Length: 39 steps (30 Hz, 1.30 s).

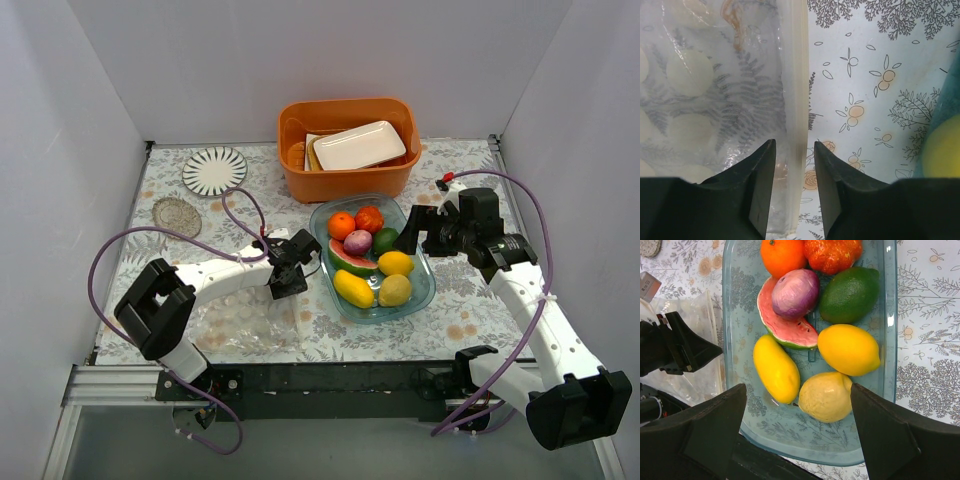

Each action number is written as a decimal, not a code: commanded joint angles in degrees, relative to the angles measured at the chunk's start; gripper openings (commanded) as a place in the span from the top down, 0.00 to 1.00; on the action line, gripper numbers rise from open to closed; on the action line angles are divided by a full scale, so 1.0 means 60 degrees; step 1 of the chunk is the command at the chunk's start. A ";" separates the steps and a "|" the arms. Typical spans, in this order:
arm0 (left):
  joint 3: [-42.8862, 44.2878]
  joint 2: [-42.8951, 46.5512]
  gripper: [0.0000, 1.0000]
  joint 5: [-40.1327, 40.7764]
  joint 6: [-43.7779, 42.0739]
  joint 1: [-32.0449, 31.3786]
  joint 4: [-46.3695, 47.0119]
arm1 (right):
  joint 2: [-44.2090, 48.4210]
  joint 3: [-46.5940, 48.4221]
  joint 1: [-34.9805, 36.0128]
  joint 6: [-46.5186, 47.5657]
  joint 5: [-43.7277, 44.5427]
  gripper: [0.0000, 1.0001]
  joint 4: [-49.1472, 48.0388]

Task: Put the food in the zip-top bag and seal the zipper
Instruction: Pick up the zipper food storage bag at the center of the board.

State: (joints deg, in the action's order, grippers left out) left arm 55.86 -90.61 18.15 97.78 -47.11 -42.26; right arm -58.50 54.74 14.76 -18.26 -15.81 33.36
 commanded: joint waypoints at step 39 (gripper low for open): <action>-0.0066 0.4100 1.00 -0.0799 -0.1838 0.0001 0.0876 | -0.1485 0.0003 0.2929 -0.1526 -0.2506 0.31 -0.3011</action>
State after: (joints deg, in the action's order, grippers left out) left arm 56.71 -69.17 14.20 88.60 -47.11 -39.40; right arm -66.32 54.54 29.10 -24.14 -28.99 22.02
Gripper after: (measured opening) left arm 0.011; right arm 0.706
